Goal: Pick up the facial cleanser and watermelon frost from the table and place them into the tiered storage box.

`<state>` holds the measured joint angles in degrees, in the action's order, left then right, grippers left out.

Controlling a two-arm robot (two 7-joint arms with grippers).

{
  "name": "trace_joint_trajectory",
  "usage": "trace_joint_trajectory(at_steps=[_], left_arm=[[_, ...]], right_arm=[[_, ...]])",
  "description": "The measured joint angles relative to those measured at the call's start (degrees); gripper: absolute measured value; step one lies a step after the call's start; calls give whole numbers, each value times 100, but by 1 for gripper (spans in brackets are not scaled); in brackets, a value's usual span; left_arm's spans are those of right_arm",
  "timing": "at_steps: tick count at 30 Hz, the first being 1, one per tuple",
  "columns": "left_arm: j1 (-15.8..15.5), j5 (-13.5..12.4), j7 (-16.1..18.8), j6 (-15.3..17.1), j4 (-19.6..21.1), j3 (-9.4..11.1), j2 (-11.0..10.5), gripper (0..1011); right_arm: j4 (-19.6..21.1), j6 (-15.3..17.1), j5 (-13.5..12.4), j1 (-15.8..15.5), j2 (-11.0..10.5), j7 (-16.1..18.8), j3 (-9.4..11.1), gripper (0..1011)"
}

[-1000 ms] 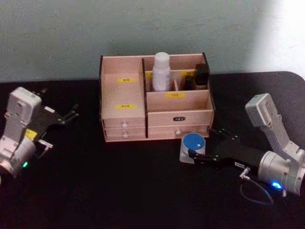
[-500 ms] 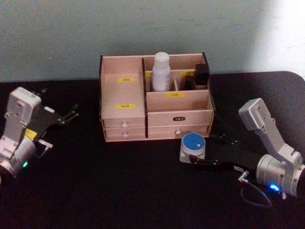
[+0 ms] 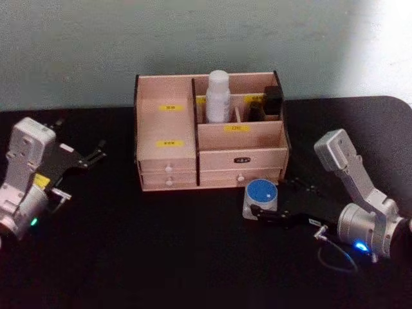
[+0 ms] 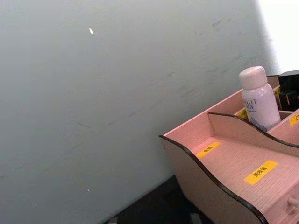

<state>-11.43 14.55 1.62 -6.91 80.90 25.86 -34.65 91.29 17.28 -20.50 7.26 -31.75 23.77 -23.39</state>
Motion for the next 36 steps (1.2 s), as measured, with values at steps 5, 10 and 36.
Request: trace_joint_trajectory(at_steps=[5, 10, 36], left_arm=[[0, 0, 0, 0, 0, 0, 0, 1001], [0, 0, 0, 0, 0, 0, 0, 1001], [0, 0, 0, 0, 0, 0, 0, 1001]], right_arm=[[-158, -43, 64, 145, 85, 61, -57, 1003], [-306, -60, 102, 253, 158, 97, -94, 1002], [-431, -93, 111, 324, 247, 110, -99, 915]])
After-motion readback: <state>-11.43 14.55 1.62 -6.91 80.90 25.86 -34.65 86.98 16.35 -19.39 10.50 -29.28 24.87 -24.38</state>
